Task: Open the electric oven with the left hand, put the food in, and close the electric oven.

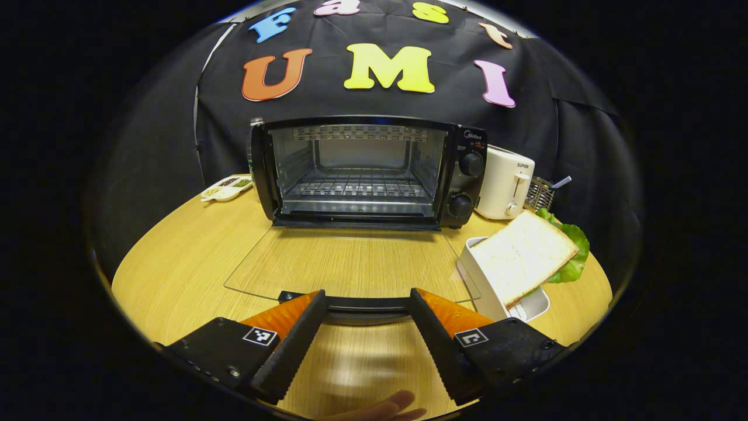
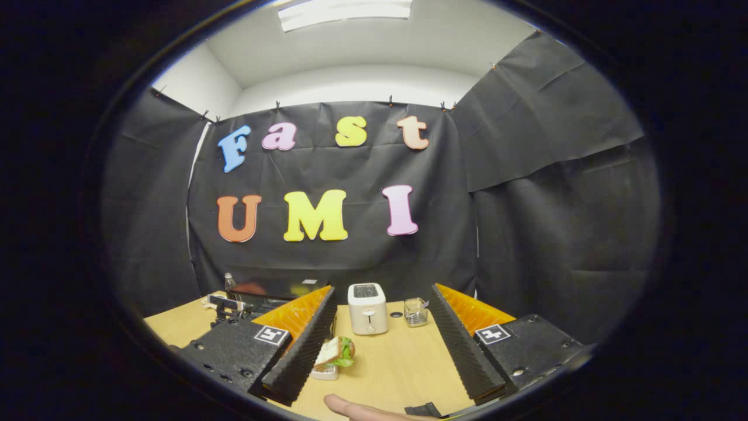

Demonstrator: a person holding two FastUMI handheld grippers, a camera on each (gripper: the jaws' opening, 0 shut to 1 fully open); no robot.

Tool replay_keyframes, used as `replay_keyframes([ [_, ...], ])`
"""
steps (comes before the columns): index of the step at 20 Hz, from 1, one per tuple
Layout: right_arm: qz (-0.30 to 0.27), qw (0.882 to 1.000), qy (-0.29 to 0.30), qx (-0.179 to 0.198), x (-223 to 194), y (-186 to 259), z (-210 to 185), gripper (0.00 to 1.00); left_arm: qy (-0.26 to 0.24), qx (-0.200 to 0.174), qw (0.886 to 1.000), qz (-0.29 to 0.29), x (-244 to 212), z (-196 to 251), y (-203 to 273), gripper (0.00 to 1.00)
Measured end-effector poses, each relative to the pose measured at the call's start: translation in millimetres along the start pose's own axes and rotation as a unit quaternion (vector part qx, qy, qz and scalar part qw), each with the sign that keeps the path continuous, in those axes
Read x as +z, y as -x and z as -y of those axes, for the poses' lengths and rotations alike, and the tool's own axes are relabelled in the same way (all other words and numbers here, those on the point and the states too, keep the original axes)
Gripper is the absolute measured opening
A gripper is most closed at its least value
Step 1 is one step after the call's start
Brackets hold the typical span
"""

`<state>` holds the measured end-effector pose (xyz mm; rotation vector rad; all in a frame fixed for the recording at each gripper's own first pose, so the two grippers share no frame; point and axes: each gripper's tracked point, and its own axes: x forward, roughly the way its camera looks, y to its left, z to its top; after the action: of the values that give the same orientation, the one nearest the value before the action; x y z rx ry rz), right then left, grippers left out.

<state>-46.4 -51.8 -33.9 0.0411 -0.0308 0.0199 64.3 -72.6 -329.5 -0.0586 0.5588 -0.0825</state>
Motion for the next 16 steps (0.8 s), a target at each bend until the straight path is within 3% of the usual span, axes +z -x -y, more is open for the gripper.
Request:
replay_keyframes([
  [1, -0.003, 1.000, 0.001, -0.002, -3, -5, 2, 1.00, 0.002, -0.001, 1.000, 0.011, 5, -1, 4, 0.94],
  [4, 0.003, 1.000, -0.007, 0.018, 4, -18, -6, 1.00, 0.008, 0.003, 0.998, 0.056, 34, -7, 28, 0.94],
  [8, -0.004, 1.000, 0.005, -0.002, 2, -48, 11, 1.00, 0.014, 0.001, 0.990, 0.139, 88, -3, 85, 0.93],
  [9, -0.010, 1.000, 0.007, -0.003, -1, -55, 9, 0.92, 0.009, -0.003, 0.987, 0.161, 102, -1, 99, 0.93],
  [10, -0.018, 1.000, 0.009, -0.001, -3, -64, 9, 0.92, 0.006, -0.006, 0.984, 0.180, 116, 0, 114, 0.93],
  [11, -0.031, 0.999, 0.010, 0.003, -8, -74, 8, 1.00, 0.003, -0.007, 0.981, 0.193, 126, 1, 128, 0.93],
  [16, -0.113, 0.992, 0.016, 0.044, -32, -126, -2, 1.00, -0.012, 0.018, 0.971, 0.236, 163, -20, 190, 0.93],
])
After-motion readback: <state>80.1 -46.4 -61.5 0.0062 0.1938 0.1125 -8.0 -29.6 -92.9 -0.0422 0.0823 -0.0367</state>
